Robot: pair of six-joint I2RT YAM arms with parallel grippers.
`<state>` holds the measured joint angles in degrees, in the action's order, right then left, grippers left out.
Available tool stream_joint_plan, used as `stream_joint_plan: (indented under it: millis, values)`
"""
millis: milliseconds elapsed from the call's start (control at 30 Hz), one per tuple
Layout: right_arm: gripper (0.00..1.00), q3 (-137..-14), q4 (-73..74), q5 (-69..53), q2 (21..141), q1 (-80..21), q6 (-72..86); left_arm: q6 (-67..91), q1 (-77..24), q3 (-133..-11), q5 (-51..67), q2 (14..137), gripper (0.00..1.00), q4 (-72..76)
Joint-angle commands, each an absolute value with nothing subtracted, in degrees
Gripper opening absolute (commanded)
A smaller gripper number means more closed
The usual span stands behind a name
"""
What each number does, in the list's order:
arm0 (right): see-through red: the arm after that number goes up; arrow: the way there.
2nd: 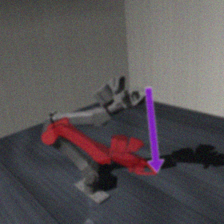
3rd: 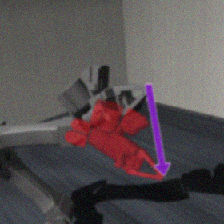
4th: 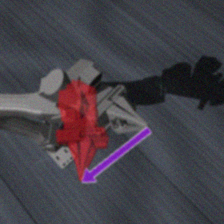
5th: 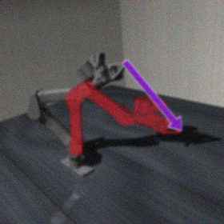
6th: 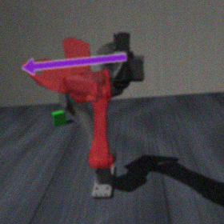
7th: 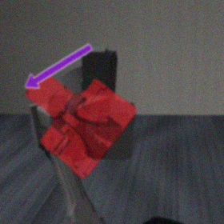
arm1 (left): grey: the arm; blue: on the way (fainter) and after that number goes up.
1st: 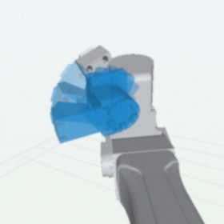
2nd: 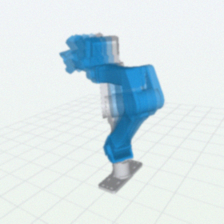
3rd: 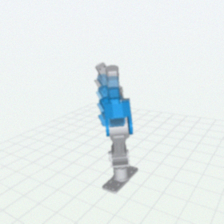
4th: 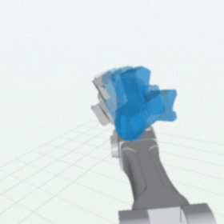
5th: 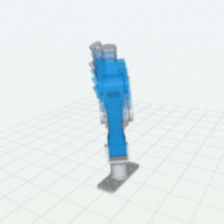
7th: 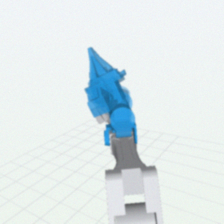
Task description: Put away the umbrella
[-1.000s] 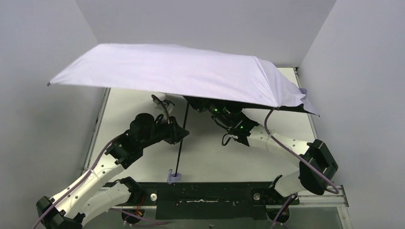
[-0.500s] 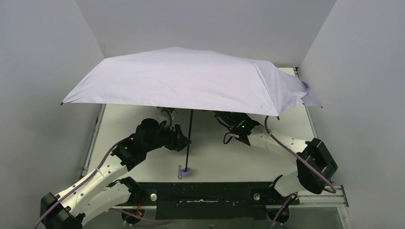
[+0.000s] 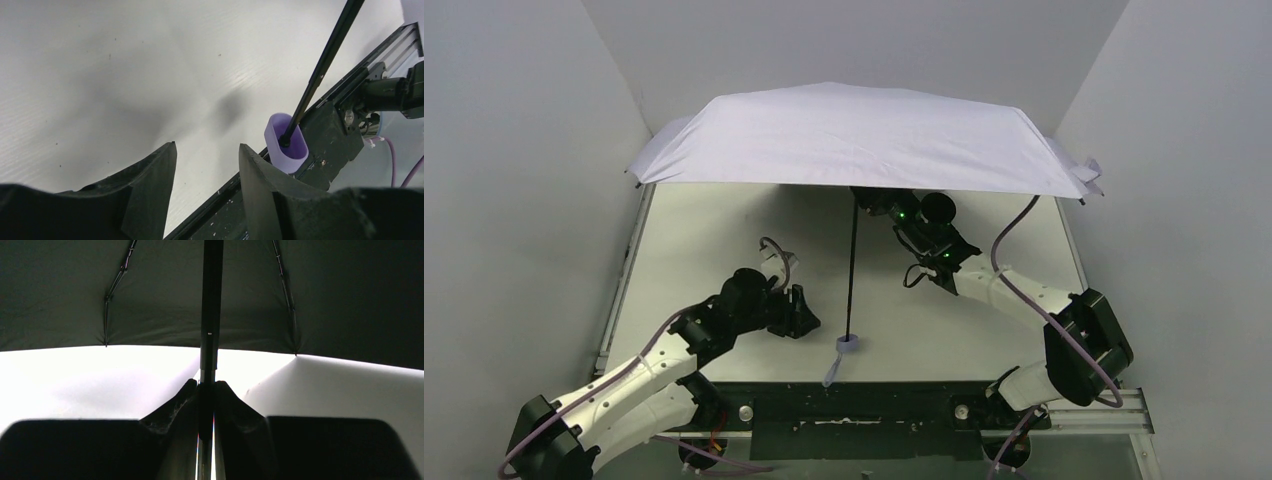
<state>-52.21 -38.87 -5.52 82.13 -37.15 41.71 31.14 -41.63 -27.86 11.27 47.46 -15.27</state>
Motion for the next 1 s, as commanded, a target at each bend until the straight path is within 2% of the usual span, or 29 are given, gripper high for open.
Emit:
stream_joint_plan:
  millis: [0, 233, 500, 567, 767, 967]
  values:
    - [0.0, -52.65, -44.65, -5.27, 79.21, -36.87, 40.43, 32.46, -42.76, -27.53, 10.13, 48.23, 0.44, -11.55]
    - [0.0, -50.71, -46.76, -6.7, 80.35, -35.41, 41.52, 32.29, -43.42, -29.38, 8.04, 47.31, 0.43, -11.38]
    - [0.0, -45.3, -46.86, -5.68, 81.99, -34.39, 45.18, 30.94, -43.41, -38.8, 6.73, 47.68, 0.44, -16.55]
    - [0.0, -44.57, -45.71, -5.05, 81.68, -34.43, 45.42, 29.76, -43.41, -40.56, 5.69, 47.06, 0.49, -18.68]
    - [0.0, -44.45, -45.33, -3.27, 81.77, -34.45, 49.05, 30.62, -43.18, -42.04, 0.45, 44.61, 0.77, -18.93]
    - [0.0, -45.01, -48.63, -3.03, 83.16, -34.62, 55.04, 30.29, -43.13, -40.98, -2.62, 45.61, 0.8, -10.59]
